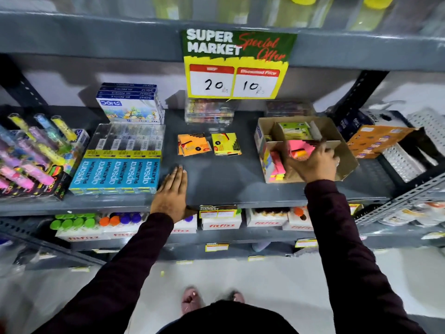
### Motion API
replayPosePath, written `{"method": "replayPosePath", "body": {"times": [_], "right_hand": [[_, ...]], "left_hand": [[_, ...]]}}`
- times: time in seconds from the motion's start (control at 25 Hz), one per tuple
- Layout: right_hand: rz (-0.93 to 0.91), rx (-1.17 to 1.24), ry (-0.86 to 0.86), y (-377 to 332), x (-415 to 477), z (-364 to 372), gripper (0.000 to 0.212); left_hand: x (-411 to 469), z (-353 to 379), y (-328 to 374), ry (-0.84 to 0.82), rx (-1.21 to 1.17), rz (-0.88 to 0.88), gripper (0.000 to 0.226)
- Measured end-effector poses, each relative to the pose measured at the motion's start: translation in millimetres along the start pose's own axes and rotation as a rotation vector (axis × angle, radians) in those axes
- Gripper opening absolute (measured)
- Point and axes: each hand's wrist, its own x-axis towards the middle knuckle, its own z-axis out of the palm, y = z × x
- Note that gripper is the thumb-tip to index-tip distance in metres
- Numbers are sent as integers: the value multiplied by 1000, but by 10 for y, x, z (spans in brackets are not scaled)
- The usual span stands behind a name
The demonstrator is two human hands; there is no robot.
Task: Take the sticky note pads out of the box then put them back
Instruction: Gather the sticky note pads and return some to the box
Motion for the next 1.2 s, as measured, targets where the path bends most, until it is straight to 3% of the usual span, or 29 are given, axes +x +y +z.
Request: {"method": "replayPosePath", "body": {"times": [0.16, 0.24, 0.36, 0.48, 0.64, 0.72, 0.84, 0.92, 1.0, 1.12, 1.2], "right_hand": [[67, 283, -145, 238, 319, 187, 62], [87, 415, -221, 239, 396, 277, 50], [75, 236, -271, 283, 357, 473, 43], [37, 26, -235, 353, 275, 653, 42], [70, 72, -184, 290, 214, 556, 41], [62, 100, -54, 140, 200, 401, 40], [-145, 152, 79, -348, 36, 304, 41], [-346, 239, 11, -762, -118, 434, 40], [-423, 179, -149, -1115, -185, 682, 44], [-331, -54, -359, -1364, -127, 1057, 66], [-268, -105, -392, -1411, -102, 1239, 78]], "left_hand": [[31, -6, 6, -74, -7, -13, 125], [29, -11, 14, -70, 4, -12, 126], [25, -21, 17, -74, 0, -14, 125], [27, -21, 23, -69, 15, -9, 125], [25, -20, 21, -70, 18, -17, 126], [19, -24, 26, -66, 29, -13, 122], [10, -33, 39, -19, 18, -17, 108], [22, -55, 29, -78, -60, -33, 115], [33, -66, 13, -104, -88, -25, 117], [19, -87, 8, -72, -115, -12, 115], [2, -104, 24, -62, -127, -13, 116]]}}
